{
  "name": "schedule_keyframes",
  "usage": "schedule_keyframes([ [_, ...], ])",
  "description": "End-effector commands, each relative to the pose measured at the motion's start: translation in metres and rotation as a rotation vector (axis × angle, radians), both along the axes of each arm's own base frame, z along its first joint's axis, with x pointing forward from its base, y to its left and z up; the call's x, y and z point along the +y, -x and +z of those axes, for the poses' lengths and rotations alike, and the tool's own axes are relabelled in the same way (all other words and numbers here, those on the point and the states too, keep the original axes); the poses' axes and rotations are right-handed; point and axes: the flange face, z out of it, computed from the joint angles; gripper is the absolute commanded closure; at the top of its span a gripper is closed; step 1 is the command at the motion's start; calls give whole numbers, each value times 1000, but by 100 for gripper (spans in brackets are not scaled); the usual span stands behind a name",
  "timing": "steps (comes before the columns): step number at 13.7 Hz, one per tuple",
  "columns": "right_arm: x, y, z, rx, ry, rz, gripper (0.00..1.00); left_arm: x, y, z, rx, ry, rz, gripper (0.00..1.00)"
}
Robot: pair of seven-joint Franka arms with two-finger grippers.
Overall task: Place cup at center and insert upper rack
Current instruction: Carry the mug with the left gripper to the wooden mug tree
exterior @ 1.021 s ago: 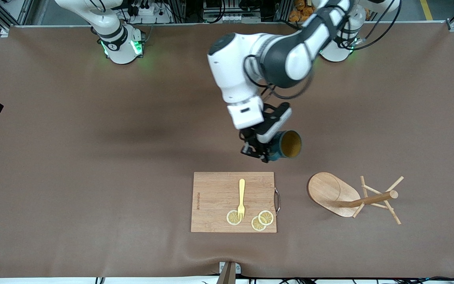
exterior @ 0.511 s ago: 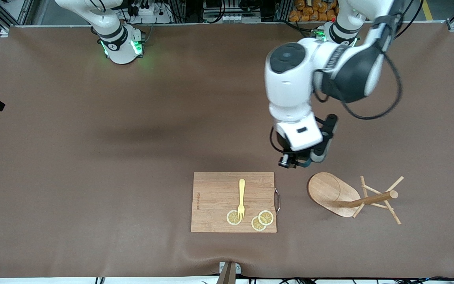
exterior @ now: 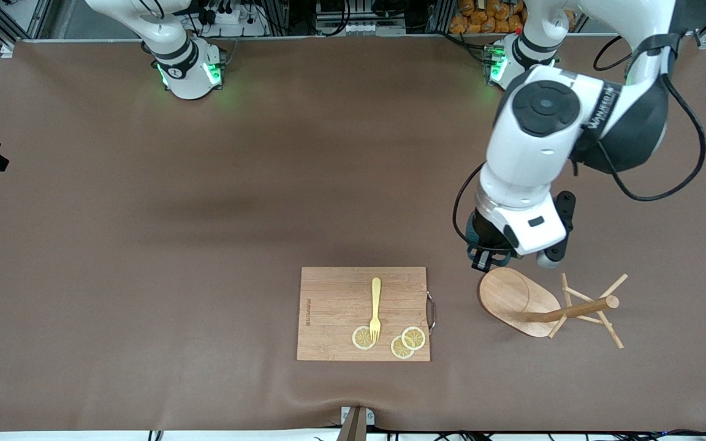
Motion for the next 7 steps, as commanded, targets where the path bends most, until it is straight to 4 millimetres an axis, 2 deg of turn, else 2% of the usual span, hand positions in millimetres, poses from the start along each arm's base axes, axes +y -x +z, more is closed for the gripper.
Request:
schedule_keyframes([
  [1, -1, 1, 5, 2, -5, -17, 0, 29, -4, 10, 37, 110, -16, 100],
  [3, -1, 1, 5, 1, -5, -16, 0, 46, -11, 11, 54, 157, -9, 100],
  [5, 0, 1, 5, 2, -7, -15, 0, 55, -16, 13, 42, 181, -8, 100],
  [7, -2, 1, 5, 1, -7, -18, 0, 79, -25, 13, 54, 243, 14, 100],
])
